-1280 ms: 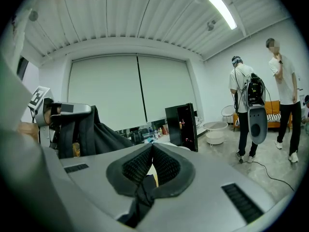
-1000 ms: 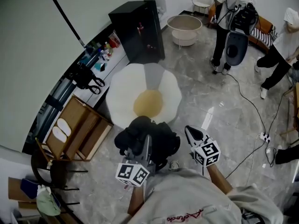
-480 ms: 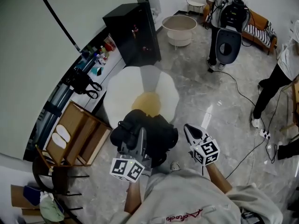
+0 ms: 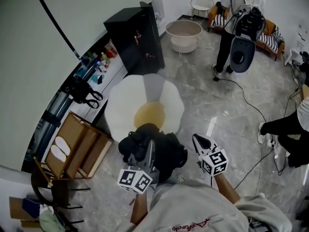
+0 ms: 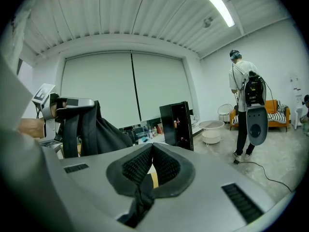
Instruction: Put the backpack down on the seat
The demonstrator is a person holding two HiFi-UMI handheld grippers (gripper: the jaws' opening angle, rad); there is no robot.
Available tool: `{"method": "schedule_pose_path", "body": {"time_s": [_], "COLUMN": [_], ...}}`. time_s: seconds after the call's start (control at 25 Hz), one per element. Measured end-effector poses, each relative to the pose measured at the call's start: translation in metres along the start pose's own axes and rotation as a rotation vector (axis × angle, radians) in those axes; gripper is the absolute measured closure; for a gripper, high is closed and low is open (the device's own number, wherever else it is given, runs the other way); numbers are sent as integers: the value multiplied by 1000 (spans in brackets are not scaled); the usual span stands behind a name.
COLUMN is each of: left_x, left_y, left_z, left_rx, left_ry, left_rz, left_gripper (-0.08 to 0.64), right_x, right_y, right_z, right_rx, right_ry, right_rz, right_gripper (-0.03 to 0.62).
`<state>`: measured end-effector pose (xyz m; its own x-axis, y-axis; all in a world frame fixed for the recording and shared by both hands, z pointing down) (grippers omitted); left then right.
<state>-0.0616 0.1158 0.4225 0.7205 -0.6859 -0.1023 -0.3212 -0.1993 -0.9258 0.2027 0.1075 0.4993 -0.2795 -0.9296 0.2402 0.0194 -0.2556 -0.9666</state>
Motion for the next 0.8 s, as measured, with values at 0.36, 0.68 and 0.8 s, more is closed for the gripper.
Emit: {"method": "schedule_pose_path", "body": {"time_s": [0.36, 0.68, 0.8], "left_x": [31, 69, 80], "left_y": [10, 32, 42], "left_z": [-59, -128, -155], "left_rx": [-43, -69, -83], "left_ry": [9, 9, 12], "left_rz": [6, 23, 20], "left_gripper": [509, 509, 509], "right_x": [72, 147, 171], "right_y": [14, 39, 50], "right_z": [-9, -7, -13], "right_rx": [-31, -54, -60], "right_ry": [42, 42, 41], "right_rz": [-22, -23, -34], "right_gripper": [565, 565, 565]}}
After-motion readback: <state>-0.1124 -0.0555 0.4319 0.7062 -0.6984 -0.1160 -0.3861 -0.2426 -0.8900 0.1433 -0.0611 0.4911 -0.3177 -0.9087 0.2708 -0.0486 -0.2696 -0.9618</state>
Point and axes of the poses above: the fingertips, and each gripper's own axes: x forward along the fingers, z to its right, y out of its top, the point moved 8 cm from there along -x, backward along the fingers, and after that the axes turned 13 degrees about -y, right-handed, at the moved point
